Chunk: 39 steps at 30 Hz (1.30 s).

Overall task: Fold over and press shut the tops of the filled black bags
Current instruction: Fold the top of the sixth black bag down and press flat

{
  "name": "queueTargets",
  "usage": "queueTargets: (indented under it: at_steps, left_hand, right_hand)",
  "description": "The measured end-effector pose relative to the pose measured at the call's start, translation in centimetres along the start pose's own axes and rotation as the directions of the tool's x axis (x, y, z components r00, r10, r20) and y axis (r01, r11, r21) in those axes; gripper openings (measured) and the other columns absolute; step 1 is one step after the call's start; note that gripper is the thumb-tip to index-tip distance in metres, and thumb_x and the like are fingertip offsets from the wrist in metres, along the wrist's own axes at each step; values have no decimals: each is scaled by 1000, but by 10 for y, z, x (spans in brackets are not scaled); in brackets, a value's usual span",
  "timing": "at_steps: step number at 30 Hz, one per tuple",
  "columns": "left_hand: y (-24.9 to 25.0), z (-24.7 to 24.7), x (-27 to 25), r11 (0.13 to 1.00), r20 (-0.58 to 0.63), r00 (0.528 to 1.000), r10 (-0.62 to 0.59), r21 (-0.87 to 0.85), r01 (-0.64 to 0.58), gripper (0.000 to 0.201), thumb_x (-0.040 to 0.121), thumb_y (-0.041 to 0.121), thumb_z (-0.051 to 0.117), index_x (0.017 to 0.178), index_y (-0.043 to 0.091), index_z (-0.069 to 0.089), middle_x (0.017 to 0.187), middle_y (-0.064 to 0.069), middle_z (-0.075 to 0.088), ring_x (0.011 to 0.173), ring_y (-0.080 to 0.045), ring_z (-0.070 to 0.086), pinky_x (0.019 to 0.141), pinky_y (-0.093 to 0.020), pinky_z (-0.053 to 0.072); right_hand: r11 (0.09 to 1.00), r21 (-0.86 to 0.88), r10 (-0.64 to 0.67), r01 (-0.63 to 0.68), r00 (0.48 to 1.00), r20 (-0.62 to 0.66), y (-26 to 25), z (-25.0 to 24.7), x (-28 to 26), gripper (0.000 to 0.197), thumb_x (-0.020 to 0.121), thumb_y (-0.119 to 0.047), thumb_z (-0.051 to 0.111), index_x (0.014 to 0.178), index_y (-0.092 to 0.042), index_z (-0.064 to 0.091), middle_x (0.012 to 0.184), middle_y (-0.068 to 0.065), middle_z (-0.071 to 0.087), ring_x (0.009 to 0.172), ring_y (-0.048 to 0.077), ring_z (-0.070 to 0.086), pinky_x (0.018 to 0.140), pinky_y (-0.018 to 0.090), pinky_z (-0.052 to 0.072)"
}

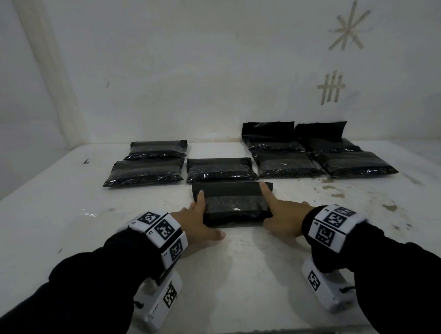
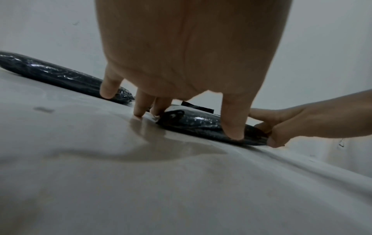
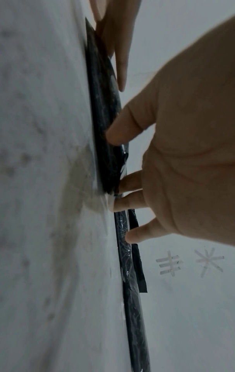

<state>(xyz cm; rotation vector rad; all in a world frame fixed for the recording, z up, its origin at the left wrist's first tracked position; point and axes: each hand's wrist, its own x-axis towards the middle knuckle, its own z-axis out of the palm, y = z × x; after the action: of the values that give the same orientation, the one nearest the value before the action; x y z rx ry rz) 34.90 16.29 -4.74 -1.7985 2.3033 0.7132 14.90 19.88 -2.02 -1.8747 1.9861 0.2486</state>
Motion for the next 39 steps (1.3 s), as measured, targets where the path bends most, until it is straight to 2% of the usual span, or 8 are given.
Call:
queueTargets:
  at_steps: [2, 7, 12, 16, 19, 26, 32, 39]
  left_hand:
    - [4, 0, -3, 997, -11, 1000, -7, 82, 8, 104, 86, 61, 50, 148, 16, -20, 159, -7, -1, 145, -23, 15, 117, -41, 20]
    - [19, -2, -6, 941, -94, 994, -60, 328, 88, 102, 82, 72, 43, 151, 14, -4, 159, -9, 2, 146, -27, 1, 115, -50, 12]
    - [44, -3, -3, 941, -149, 981, -121, 299, 161, 106, 82, 66, 51, 150, 3, -1, 157, -17, -1, 146, -30, 4, 116, -44, 14]
    - [51, 4, -4, 982, -124, 981, -146, 102, 159, 114, 82, 56, 60, 147, 13, -23, 156, -19, -10, 145, -32, 9, 116, -42, 18]
    - [52, 8, -5, 967, -127, 979, -159, 178, 180, 106, 84, 57, 56, 149, 15, -17, 155, -20, -13, 145, -33, 5, 116, -42, 15]
    - [52, 14, 8, 873, -250, 961, -115, 436, 218, 80, 95, 56, 31, 151, 9, -2, 157, -14, -14, 145, -31, -10, 115, -54, 3]
    - [53, 15, 12, 945, -203, 978, -42, 309, 105, 73, 100, 32, 38, 150, 11, -11, 157, -17, -8, 146, -33, 0, 117, -44, 13]
    - [51, 22, 12, 872, -254, 967, 6, 474, 119, 66, 100, 38, 31, 151, 11, -2, 158, -15, -9, 146, -32, -8, 117, -52, 3]
  right_hand:
    - [1000, -18, -14, 15, 1000, 15, -1, 2, 5, 77, 95, -38, 36, 145, -35, -23, 139, 7, 46, 121, 25, 48, 111, 46, 18]
    - [961, -275, -27, -1, 995, -101, -2, 9, 11, 67, 94, -49, 31, 150, -32, -1, 159, 6, -6, 146, 28, -3, 114, 54, 7]
    - [969, -222, -133, 104, 984, -121, -11, 11, 15, 67, 98, -37, 35, 151, -8, 5, 159, 5, -2, 146, 20, 8, 115, 43, 17]
    - [980, -166, -130, 112, 986, -102, -9, 14, 20, 70, 100, -32, 35, 150, -11, -9, 159, 7, -11, 147, 20, 1, 116, 43, 15]
    - [976, -173, -153, 134, 983, -102, -11, 15, 20, 73, 100, -30, 36, 149, -18, -16, 159, 9, -7, 147, 23, 4, 116, 44, 17]
    - [922, -364, -195, 128, 969, -153, -13, 16, 19, 62, 100, -24, 35, 151, -10, 3, 159, 11, -9, 147, 25, -7, 118, 49, 8]
    - [956, -225, -215, 189, 971, -100, -14, 16, 20, 76, 97, -12, 41, 150, -18, -14, 159, 12, -8, 147, 26, 1, 118, 41, 19]
    - [834, -552, -135, 11, 973, -185, -35, 23, 17, 61, 100, -28, 29, 151, -11, 1, 158, 17, -9, 146, 30, -7, 116, 55, 9]
